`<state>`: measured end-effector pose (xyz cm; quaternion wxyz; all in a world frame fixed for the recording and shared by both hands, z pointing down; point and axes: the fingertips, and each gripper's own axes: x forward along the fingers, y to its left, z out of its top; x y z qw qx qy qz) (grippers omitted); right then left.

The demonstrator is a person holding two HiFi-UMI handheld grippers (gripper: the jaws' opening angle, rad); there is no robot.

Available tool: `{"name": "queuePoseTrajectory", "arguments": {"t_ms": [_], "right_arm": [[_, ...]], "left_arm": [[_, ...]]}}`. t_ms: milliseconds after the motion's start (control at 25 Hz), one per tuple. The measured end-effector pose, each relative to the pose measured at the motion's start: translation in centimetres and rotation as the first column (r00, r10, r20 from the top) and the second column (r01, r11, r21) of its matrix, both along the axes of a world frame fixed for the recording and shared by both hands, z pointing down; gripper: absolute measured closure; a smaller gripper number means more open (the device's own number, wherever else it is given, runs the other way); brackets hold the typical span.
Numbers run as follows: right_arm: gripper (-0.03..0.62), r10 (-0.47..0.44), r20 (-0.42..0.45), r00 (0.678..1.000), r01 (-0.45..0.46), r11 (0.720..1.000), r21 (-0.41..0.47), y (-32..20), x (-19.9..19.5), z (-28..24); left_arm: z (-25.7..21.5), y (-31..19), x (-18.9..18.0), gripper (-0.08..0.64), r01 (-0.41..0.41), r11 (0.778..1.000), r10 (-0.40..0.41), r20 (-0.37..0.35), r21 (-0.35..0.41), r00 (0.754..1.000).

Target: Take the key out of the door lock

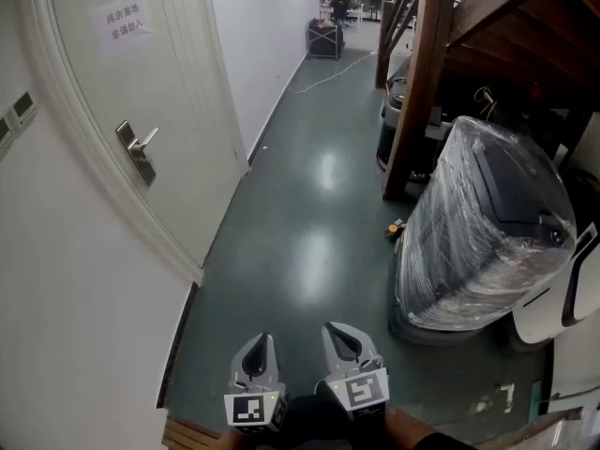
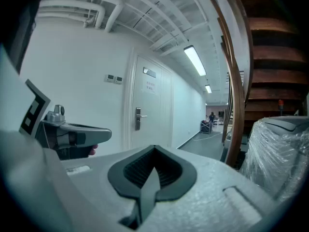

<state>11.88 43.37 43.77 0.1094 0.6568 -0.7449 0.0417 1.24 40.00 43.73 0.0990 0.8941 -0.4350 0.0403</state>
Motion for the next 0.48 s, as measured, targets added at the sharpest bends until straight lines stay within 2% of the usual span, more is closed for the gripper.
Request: {"name": "queuePoseTrajectory", "arguments": {"t_ms": [120, 480], "right_arm": [[0.603, -0.002, 0.006, 1.000, 0.002, 1.000, 0.003, 0.1, -0.1, 0.0], [0.603, -0.025, 0.015, 1.000, 0.025, 1.000, 0.006, -0.4, -0.7, -0.4]], "left_arm": [[-0.1, 0.1, 0.2, 0.541, -0.017, 0.999, 0.018, -0.018, 0.027, 1.000], [-1.1, -0.3, -0.8, 0.541, 0.034, 0.999, -0.034, -0.016, 0.023, 0.999]]}}
